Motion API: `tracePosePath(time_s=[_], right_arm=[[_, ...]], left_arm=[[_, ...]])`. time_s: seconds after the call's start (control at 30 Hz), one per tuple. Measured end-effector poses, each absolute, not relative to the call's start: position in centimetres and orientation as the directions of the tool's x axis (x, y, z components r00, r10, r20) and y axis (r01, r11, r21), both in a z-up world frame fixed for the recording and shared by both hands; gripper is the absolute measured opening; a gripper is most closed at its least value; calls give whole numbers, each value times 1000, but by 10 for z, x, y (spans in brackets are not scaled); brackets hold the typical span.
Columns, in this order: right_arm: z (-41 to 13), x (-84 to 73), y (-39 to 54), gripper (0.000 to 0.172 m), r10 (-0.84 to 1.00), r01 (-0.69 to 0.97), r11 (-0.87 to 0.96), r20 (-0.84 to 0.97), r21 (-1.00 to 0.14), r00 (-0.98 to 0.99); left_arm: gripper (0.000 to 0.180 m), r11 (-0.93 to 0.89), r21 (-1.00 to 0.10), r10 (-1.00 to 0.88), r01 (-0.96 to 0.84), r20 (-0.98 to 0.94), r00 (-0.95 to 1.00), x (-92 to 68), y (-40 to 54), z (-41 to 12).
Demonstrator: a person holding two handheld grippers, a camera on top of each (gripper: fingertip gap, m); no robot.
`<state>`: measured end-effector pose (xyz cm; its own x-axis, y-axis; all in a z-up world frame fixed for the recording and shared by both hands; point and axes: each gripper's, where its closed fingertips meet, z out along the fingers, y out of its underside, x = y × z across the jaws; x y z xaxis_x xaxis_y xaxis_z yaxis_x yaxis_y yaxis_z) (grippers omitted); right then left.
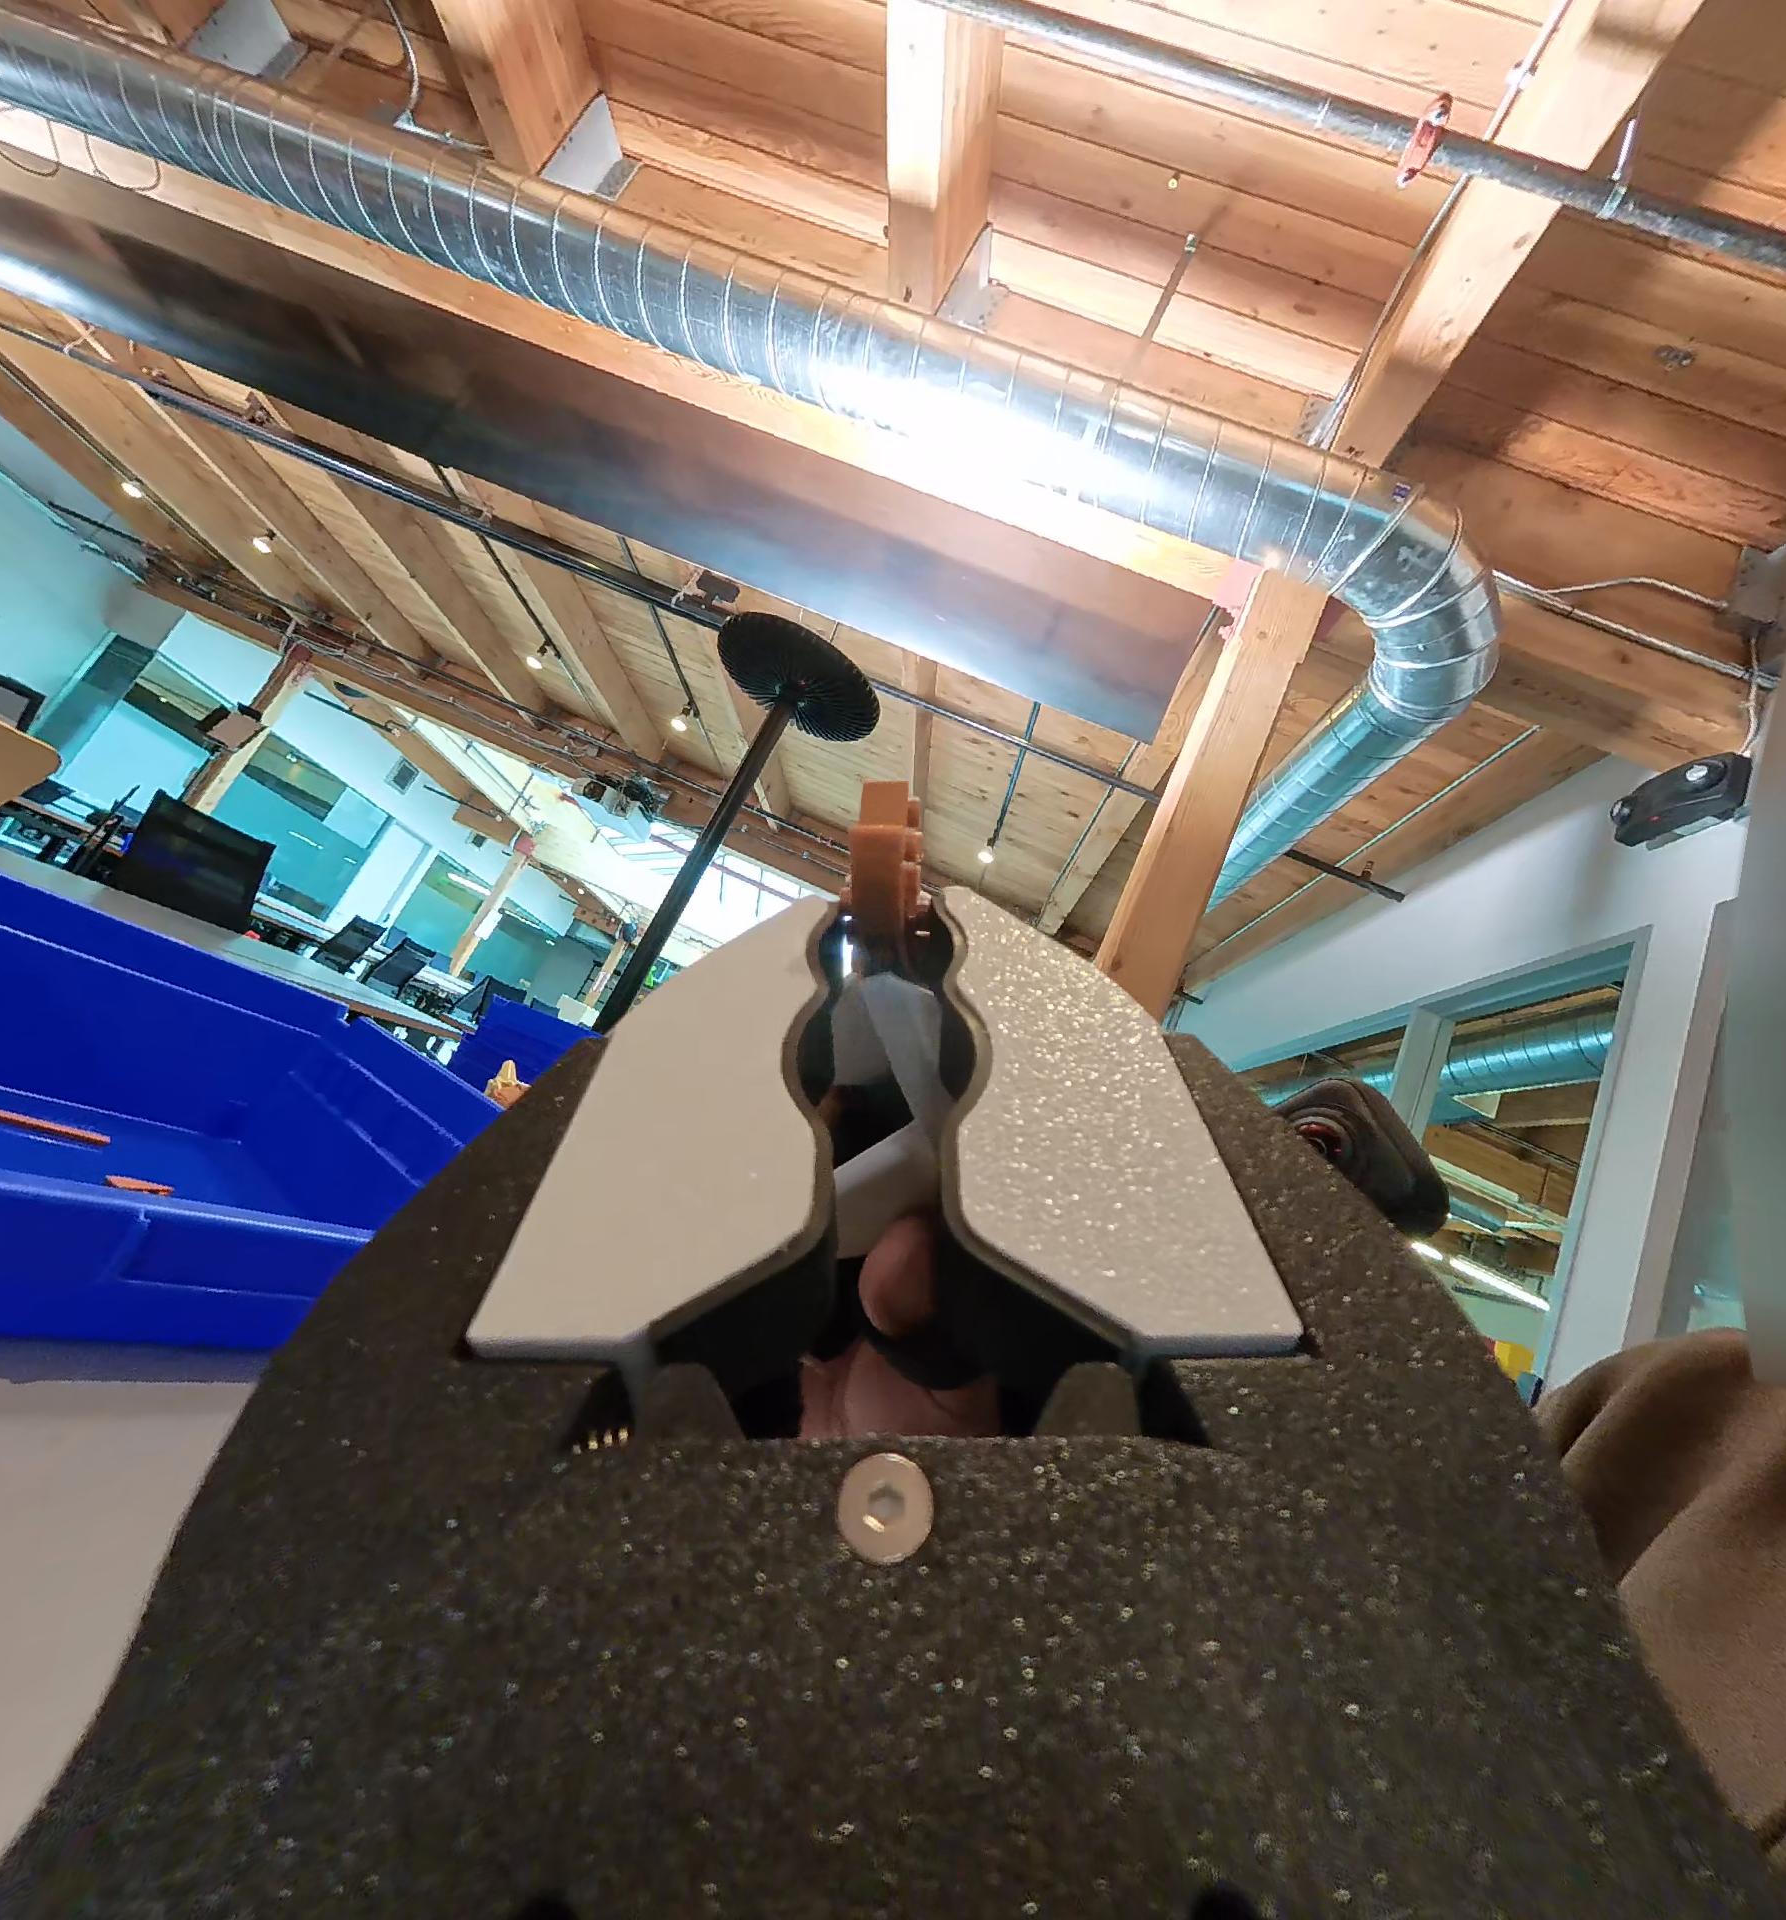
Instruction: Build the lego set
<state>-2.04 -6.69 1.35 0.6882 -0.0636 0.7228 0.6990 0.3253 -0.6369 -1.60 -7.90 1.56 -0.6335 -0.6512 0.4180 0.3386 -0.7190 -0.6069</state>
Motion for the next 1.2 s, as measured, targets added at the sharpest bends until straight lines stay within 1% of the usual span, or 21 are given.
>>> tracePosePath(time_s=[0.23,0.57,1.2], right_arm=[[11,-19,-64,23,-180,802,281,792,-527,584],[11,-19,-66,23,-159,777,292,773,-557,614],[5,-14,-62,22,-185,844,220,829,-489,528]], left_arm=[[14,-748,-581,-626,323,453,-635,-14,-74,11],[15,-750,-575,-623,328,445,-644,-15,-76,13],[14,-749,-577,-635,326,483,-604,-9,-72,7]])
